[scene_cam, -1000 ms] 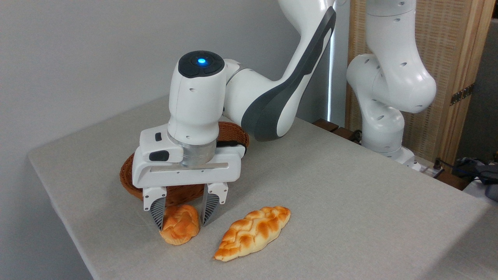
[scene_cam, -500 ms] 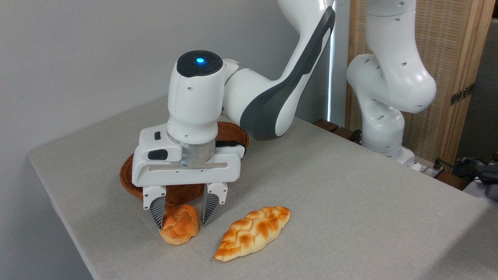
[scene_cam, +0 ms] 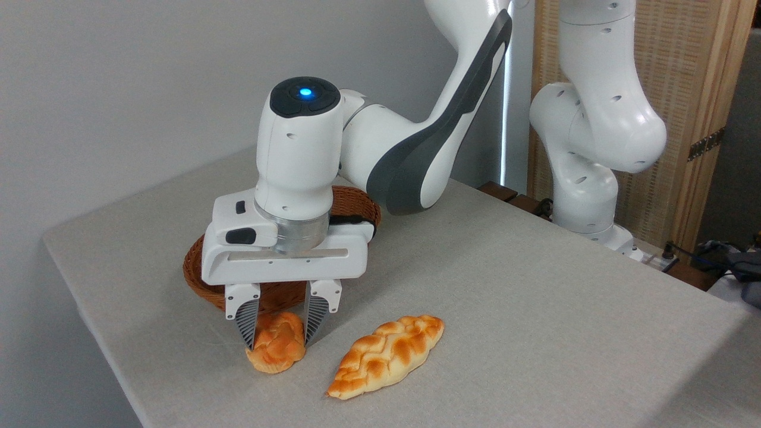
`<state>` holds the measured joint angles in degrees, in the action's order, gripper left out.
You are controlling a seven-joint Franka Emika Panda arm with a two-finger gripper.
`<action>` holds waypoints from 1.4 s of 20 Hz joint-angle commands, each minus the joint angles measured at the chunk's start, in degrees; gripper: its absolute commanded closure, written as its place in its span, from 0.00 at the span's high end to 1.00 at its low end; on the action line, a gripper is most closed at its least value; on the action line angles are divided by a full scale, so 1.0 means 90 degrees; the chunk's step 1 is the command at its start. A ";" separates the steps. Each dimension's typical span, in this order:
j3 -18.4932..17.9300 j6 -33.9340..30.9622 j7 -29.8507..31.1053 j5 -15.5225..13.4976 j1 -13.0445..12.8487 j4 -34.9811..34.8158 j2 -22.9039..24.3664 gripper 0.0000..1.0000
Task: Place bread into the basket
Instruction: 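Lift the bun and carry it over the basket, lowering inside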
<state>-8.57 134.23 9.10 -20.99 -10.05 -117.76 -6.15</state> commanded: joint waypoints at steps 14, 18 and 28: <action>-0.0083 0.0018 -0.0269 0.0047 -0.0046 -0.0002 0.0097 0.57; -0.0268 -0.0976 -0.0765 0.0076 -0.0036 0.0592 0.0165 0.54; -0.0445 -0.3059 -0.1783 0.0662 -0.0162 0.2127 0.0292 0.56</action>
<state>-13.29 108.70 -4.52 -15.96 -10.06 -101.21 -2.90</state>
